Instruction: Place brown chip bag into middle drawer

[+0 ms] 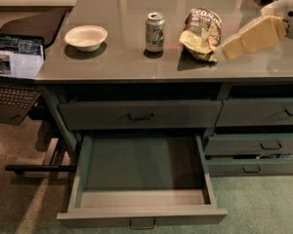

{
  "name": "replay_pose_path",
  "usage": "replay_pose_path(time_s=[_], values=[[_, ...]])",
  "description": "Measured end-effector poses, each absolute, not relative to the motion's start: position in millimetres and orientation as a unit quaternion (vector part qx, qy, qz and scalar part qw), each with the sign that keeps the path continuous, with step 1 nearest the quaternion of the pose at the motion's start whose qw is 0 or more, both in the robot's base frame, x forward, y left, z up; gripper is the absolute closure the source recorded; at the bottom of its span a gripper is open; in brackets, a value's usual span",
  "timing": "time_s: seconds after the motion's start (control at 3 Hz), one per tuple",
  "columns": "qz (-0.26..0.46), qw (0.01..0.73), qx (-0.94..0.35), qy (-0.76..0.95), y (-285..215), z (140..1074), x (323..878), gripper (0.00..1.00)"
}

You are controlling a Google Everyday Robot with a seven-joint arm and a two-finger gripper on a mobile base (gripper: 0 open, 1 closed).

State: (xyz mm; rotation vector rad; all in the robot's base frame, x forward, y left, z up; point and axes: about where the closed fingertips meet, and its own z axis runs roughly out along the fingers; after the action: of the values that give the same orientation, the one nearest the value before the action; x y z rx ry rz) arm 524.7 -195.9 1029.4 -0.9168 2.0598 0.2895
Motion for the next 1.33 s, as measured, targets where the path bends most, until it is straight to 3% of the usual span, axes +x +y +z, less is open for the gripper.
replay_pose_path(time_s=[0.67,1.33], values=[[0.139,0.436,-0.321,0.830,-186,1021,545,0.00],[0.200,0.469,-0.191,0.839,-121,977,638,0.00]])
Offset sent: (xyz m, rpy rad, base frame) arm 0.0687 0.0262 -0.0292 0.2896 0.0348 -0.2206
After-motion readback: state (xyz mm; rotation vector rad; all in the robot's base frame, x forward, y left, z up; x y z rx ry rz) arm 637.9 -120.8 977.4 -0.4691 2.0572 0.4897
